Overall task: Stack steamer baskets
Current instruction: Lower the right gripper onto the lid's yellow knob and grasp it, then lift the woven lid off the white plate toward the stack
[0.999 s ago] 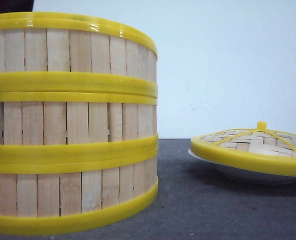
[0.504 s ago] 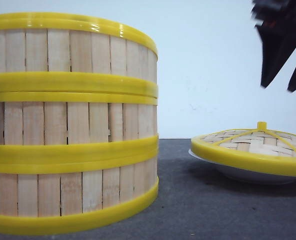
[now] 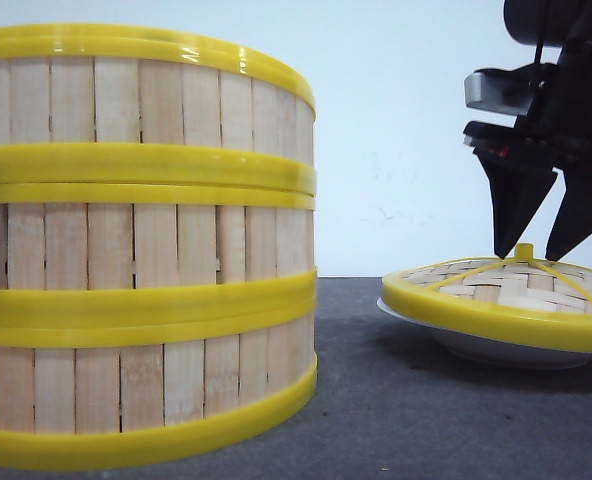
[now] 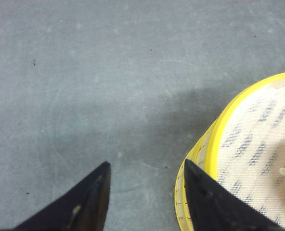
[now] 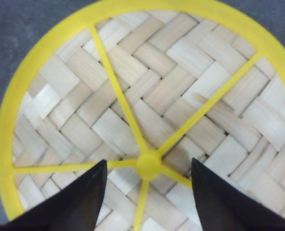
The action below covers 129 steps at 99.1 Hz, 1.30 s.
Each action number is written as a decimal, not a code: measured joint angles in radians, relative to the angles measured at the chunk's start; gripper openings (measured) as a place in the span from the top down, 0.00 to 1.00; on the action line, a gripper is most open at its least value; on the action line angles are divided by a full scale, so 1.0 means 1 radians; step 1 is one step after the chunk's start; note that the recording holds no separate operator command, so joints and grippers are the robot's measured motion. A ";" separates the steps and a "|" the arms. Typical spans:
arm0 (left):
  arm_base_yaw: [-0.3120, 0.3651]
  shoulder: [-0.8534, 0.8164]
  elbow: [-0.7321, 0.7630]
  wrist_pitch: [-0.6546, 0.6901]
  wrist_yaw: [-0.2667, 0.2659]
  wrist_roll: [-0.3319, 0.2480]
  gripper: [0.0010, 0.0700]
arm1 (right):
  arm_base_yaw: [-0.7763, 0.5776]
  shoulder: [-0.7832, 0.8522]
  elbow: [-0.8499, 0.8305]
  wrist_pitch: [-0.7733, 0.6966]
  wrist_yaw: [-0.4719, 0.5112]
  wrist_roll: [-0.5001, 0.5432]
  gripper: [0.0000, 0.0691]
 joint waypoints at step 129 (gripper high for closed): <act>0.000 0.000 0.000 0.000 0.000 0.000 0.60 | 0.006 0.000 0.000 0.026 0.001 -0.008 0.93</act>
